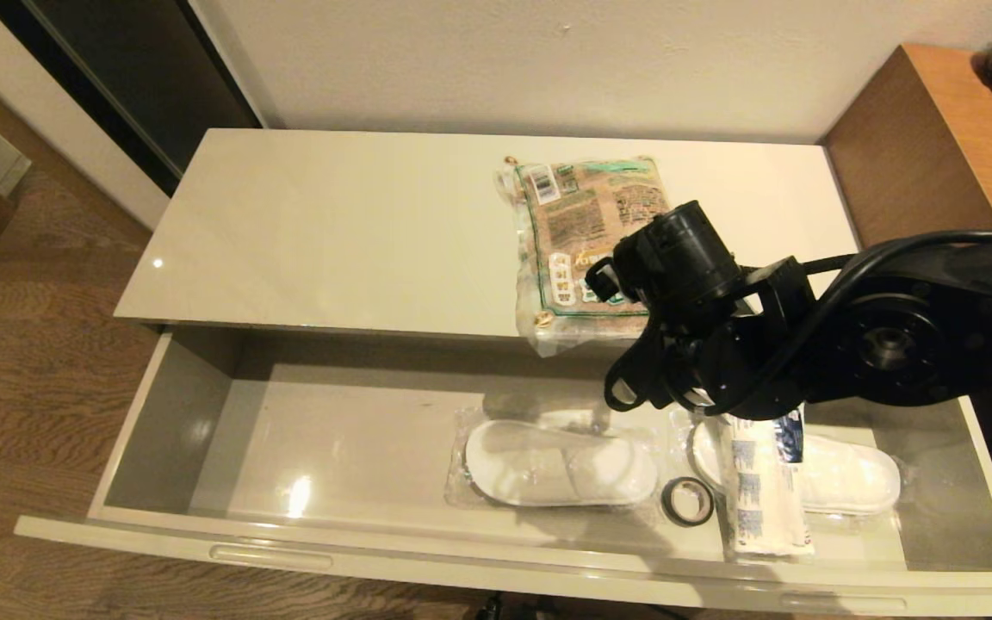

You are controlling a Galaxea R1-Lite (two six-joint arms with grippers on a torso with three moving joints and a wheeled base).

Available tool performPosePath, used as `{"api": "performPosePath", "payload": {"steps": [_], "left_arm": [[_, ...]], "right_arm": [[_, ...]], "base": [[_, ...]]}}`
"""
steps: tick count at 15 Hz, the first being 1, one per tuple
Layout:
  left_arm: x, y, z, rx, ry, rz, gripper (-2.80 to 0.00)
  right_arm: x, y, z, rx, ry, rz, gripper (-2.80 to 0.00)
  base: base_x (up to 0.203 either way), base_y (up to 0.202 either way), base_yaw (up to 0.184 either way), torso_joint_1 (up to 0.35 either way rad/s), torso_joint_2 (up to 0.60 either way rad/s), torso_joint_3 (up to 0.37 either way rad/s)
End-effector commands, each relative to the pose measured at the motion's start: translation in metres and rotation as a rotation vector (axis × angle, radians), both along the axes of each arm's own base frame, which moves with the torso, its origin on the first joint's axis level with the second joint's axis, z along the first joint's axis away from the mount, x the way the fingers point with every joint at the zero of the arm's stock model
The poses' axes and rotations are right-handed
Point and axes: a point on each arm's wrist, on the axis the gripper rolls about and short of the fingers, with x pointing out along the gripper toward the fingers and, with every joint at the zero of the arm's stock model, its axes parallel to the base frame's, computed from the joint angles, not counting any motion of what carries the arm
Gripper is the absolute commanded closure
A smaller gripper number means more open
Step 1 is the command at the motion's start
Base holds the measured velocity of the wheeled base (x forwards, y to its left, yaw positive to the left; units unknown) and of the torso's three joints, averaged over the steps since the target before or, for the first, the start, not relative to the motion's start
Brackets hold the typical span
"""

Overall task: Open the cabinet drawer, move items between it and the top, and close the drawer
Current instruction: Pick up the solid drinks on the table

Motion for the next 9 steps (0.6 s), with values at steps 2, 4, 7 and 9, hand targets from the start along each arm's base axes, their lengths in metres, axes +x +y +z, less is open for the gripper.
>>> {"api": "performPosePath", "payload": {"steps": [2,4,7,9], "left_arm": [[0.000,0.000,0.000,-0.001,0.000,0.000,0.00],[0.000,0.000,0.000,-0.001,0.000,0.001,0.00],[0.000,0.000,0.000,-0.001,0.000,0.001,0.00],[0.000,0.000,0.000,-0.001,0.000,-0.001,0.00]], "right_arm": [[0.007,-0.009,0.020,0.075,-0.066,-0.022,-2.80],[0.011,-0.032,0.044,0.172,-0.118,-0.070,-2.80],[0.028,-0.063,0.065,0.319,-0.151,-0.146,-2.80],[0.048,-0.077,0.070,0.458,-0.153,-0.219,-2.80]], "base": [[0.000,0.000,0.000,0.000,0.00,0.000],[0.000,0.000,0.000,0.000,0.00,0.000],[0.000,0.000,0.000,0.000,0.00,0.000],[0.000,0.000,0.000,0.000,0.00,0.000]]}}
